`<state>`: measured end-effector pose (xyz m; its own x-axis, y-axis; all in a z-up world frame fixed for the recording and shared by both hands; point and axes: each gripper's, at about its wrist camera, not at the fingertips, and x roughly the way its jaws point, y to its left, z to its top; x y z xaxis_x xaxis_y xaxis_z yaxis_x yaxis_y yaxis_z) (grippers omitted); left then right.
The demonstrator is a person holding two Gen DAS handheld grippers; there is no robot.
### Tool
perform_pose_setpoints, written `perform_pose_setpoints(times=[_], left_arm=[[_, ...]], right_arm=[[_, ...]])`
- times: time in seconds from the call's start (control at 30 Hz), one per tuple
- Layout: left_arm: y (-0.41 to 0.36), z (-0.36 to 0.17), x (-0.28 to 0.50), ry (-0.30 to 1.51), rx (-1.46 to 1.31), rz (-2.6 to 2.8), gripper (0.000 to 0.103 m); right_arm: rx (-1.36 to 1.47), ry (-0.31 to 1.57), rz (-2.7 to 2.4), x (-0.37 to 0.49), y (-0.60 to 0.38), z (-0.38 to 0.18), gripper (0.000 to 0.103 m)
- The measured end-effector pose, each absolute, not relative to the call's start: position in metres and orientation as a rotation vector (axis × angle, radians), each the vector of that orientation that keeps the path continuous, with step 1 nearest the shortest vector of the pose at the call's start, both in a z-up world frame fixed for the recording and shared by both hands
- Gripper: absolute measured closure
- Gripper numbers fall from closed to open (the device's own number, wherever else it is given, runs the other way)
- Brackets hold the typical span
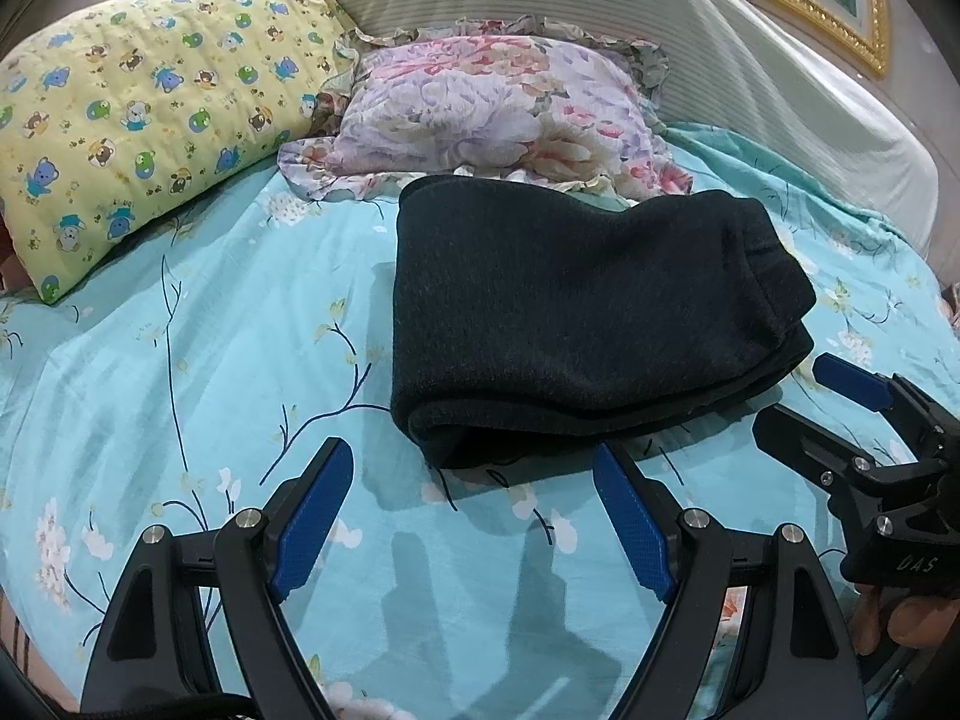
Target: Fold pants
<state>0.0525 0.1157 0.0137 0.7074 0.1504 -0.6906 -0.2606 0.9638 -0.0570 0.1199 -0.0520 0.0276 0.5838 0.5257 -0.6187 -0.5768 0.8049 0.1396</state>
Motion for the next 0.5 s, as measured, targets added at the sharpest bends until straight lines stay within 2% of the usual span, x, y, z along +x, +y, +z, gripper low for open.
perform_pose_setpoints(times=[0.5], left_arm=[[0.1154,0.0185,0.0514,0.742,-0.144,0.23,0.02]], right_arm=[[-0.081,0.691,0.639,0.1195,-0.0524,0.0292,0.003]])
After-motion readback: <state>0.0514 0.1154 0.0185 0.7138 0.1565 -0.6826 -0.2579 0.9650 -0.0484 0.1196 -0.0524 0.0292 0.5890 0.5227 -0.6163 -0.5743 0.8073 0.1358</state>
